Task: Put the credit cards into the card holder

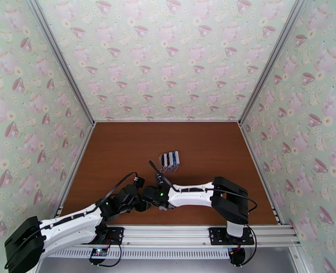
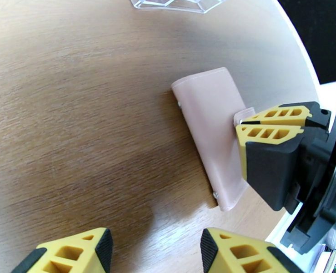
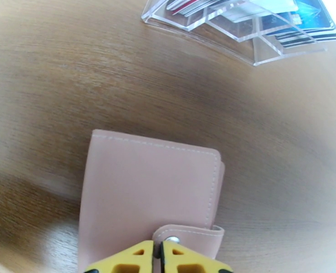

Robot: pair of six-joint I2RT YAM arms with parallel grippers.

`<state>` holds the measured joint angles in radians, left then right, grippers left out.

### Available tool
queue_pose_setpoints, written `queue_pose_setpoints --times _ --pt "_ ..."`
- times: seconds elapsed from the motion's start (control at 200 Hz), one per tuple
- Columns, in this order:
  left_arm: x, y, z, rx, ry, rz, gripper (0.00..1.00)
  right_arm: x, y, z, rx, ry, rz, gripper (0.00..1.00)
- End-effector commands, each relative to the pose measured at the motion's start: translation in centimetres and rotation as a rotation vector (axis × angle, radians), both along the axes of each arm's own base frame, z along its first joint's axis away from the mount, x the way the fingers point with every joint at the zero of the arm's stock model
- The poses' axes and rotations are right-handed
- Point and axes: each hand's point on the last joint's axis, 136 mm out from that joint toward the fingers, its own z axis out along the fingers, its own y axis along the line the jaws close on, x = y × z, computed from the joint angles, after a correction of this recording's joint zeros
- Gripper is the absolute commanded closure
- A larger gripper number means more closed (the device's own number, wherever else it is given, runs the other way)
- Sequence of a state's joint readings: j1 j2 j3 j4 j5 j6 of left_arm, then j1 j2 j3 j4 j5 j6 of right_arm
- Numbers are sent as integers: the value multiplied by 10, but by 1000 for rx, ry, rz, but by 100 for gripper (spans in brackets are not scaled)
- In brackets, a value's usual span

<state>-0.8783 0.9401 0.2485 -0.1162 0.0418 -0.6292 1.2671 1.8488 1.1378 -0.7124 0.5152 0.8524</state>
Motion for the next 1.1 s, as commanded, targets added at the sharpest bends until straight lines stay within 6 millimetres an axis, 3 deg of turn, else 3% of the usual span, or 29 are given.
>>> queue_pose_setpoints --times 0.0,0.115,0.371,0.656,1.092 --pt "3 -8 7 -26 -3 -16 42 -3 -3 -4 11 33 7 91" --pt "4 -9 6 -26 -2 -16 42 -3 -3 -5 20 34 9 96" --pt "9 -13 5 -26 -7 -11 42 -1 1 9 84 11 10 96" --pt "20 -28 4 -38 0 -14 43 6 1 22 236 28 -23 97" --pt "42 -54 -3 -20 7 -21 43 11 8 23 372 93 -19 98"
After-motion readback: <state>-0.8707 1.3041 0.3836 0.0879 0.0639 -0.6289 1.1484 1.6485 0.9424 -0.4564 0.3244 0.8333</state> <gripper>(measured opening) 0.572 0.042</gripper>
